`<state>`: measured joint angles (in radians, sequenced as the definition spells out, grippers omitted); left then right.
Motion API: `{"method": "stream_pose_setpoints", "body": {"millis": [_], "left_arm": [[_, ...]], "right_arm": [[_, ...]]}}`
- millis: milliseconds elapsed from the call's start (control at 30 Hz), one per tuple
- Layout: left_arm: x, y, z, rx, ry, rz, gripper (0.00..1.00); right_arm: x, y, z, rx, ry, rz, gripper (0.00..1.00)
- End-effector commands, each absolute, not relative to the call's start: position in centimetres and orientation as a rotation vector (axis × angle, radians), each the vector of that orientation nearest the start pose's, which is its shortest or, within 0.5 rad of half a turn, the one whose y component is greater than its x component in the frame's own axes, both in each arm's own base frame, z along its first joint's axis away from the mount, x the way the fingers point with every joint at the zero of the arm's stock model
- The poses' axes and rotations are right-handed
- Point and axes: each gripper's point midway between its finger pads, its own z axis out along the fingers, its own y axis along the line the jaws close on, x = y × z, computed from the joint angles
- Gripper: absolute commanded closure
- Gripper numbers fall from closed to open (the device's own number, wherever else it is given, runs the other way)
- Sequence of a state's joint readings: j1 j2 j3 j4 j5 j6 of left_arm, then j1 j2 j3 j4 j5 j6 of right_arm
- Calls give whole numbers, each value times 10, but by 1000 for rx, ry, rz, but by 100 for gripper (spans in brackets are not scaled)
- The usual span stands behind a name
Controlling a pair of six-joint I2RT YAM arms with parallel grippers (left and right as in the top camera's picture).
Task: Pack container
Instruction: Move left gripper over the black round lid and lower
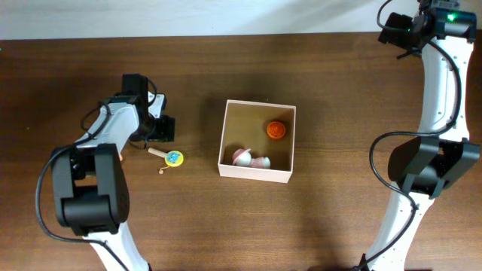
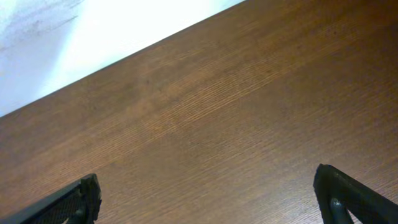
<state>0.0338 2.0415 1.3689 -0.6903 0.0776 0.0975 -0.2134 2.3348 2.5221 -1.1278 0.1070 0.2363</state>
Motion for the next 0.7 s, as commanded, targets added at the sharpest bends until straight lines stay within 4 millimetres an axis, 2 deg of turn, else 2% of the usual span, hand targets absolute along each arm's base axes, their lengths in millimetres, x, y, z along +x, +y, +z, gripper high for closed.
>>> {"method": "stream_pose_setpoints", "body": {"millis": [0, 133, 333, 567, 667], "left_arm": [[421, 2, -3, 114, 2935, -92, 25], [422, 2, -3, 114, 2931, -92, 32], [422, 2, -3, 114, 2931, -92, 50], [422, 2, -1, 114, 2934, -93, 59], [426, 2, 8, 114, 2933, -93, 60]], "right_arm": [[559, -138, 219, 606, 2418, -121, 1], [559, -138, 219, 606, 2418, -121, 1], [559, -138, 219, 606, 2418, -121, 1], [559, -138, 219, 606, 2418, -121, 1], [559, -138, 219, 606, 2418, -121, 1]]}}
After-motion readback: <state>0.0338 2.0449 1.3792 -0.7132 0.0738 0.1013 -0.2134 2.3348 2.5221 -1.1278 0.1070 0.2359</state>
